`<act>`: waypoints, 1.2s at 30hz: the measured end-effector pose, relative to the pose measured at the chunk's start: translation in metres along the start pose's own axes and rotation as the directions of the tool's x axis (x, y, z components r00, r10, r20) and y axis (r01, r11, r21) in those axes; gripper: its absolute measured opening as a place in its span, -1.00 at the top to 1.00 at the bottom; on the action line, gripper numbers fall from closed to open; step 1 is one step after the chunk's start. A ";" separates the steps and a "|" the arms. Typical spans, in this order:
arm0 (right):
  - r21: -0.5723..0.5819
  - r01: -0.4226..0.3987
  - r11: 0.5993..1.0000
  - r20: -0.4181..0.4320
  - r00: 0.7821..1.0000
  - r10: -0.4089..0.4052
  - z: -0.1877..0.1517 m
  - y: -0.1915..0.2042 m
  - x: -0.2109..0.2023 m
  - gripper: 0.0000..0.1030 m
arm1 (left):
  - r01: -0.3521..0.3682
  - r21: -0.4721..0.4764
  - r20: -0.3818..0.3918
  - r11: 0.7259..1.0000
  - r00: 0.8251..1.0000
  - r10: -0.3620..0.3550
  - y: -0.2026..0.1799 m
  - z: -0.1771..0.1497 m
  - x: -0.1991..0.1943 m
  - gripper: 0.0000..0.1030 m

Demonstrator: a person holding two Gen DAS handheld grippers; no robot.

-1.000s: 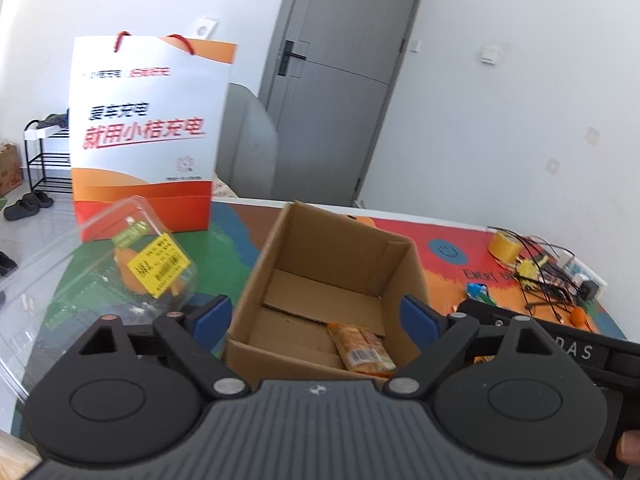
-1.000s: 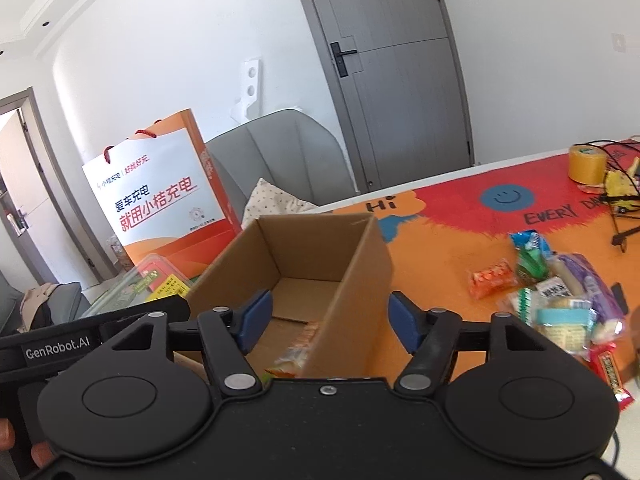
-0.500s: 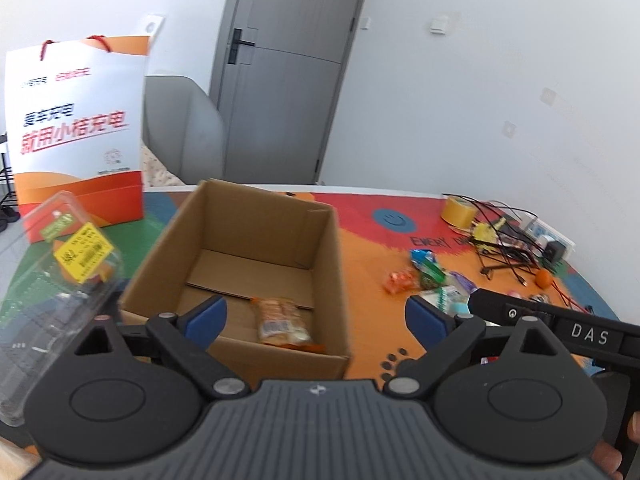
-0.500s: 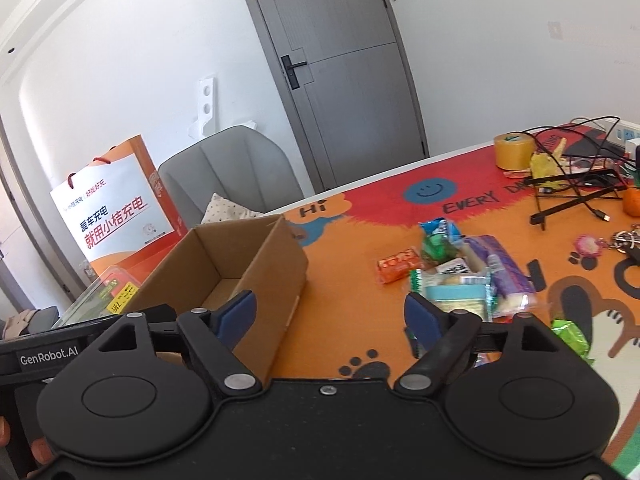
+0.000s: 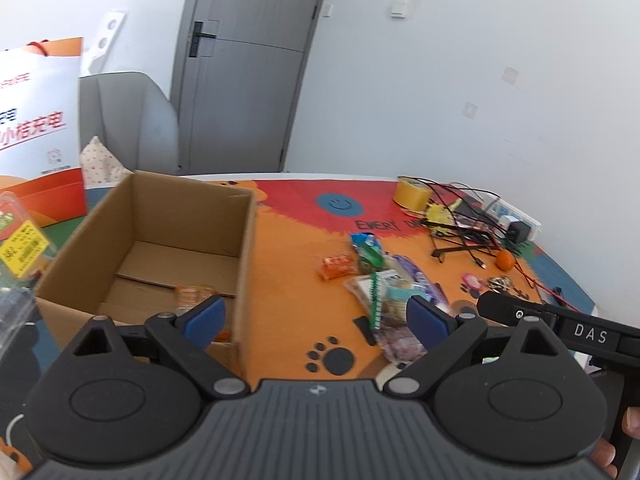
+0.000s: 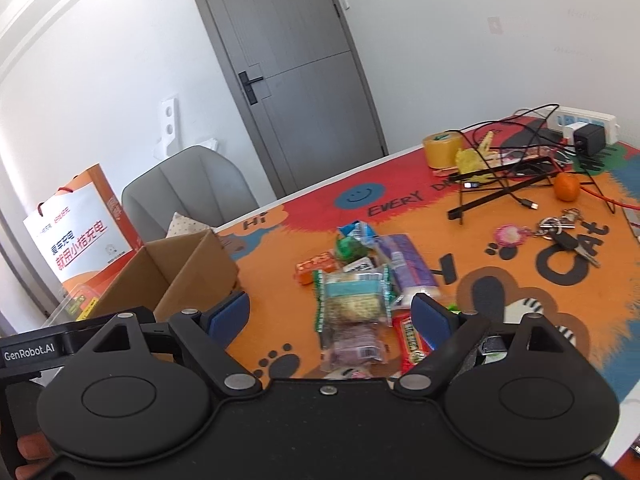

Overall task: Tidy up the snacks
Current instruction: 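Open both tools over the box and return them to the snack pile, then grasp the purple snack pack with the left tool while the right tool grasps the green candy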

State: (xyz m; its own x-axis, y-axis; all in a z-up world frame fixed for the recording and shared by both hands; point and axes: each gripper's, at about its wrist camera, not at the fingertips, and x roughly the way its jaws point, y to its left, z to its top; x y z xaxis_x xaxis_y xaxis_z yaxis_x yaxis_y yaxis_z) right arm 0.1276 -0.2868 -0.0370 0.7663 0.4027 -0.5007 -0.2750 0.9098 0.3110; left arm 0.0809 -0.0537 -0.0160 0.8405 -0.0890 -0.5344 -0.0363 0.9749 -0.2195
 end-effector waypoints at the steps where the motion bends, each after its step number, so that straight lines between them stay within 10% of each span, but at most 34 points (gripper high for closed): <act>1: 0.005 0.006 1.000 0.002 1.000 -0.006 0.000 -0.004 -0.001 -0.71 | 0.007 0.002 -0.001 1.000 1.000 -0.007 -0.003 0.000 0.001 -0.87; 36: 0.073 0.144 0.987 -0.108 0.985 -0.135 -0.023 -0.098 0.055 -0.16 | 0.059 0.040 -0.212 0.997 0.976 -0.049 -0.072 -0.026 0.126 -0.83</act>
State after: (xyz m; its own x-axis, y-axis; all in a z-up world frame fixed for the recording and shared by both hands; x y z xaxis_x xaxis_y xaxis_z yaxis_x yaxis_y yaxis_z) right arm 0.1835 -0.3517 -0.1137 0.7289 0.2845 -0.6227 -0.1190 0.9483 0.2941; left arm 0.1751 -0.1404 -0.0891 0.7076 -0.1782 -0.6837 0.0349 0.9753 -0.2181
